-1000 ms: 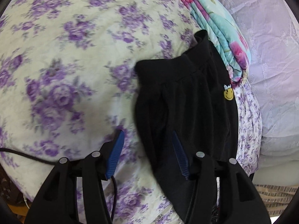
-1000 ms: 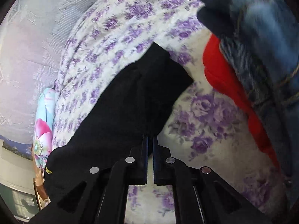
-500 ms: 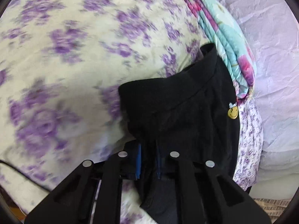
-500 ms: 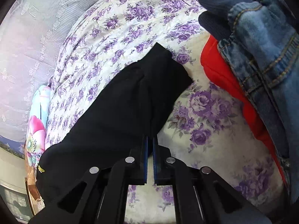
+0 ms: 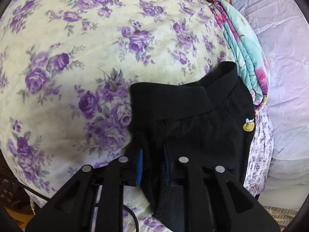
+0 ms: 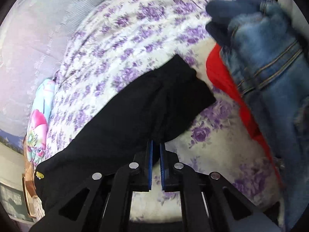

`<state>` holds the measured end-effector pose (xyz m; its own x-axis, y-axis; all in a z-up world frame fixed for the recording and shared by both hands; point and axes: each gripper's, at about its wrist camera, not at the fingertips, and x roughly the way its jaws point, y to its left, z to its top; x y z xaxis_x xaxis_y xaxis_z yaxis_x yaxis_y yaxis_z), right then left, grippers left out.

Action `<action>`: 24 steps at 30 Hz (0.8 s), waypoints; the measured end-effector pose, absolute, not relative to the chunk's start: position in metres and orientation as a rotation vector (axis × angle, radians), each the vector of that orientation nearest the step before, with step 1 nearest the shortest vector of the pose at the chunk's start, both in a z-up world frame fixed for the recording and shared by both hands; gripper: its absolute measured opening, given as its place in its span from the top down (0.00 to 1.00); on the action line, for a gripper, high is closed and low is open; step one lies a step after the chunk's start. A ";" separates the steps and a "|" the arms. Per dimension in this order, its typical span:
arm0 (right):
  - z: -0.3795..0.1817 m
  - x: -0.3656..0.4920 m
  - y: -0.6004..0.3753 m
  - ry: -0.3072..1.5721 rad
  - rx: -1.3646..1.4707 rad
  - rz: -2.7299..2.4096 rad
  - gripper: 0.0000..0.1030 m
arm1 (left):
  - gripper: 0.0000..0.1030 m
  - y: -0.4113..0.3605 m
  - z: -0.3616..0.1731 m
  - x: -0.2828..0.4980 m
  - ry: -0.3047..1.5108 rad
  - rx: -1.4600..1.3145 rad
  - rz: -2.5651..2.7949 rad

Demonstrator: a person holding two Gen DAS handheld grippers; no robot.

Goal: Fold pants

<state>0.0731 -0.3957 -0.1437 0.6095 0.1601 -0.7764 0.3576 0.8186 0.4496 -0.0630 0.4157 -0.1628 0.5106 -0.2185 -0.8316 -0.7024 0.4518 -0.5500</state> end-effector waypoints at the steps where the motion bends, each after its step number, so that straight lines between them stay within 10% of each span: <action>1: -0.136 0.061 -0.398 0.909 0.601 -0.139 0.82 | 0.71 0.418 -0.158 -0.068 1.015 -1.106 0.367; 15: -0.151 -0.134 -0.433 0.922 0.845 -0.268 0.80 | 0.58 0.410 -0.141 -0.096 1.045 -1.030 0.309; 21: -0.184 -0.134 -0.425 0.899 0.927 -0.242 0.62 | 0.45 0.399 -0.165 -0.096 1.031 -1.088 0.289; 24: -0.181 -0.125 -0.421 0.881 0.927 -0.190 0.85 | 0.42 0.397 -0.165 -0.089 1.003 -1.111 0.310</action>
<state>-0.1245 -0.4207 -0.1812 0.6474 0.2134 -0.7317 0.4957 0.6113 0.6169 -0.0892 0.3967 -0.1647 0.5483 -0.2539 -0.7968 -0.6597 0.4542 -0.5987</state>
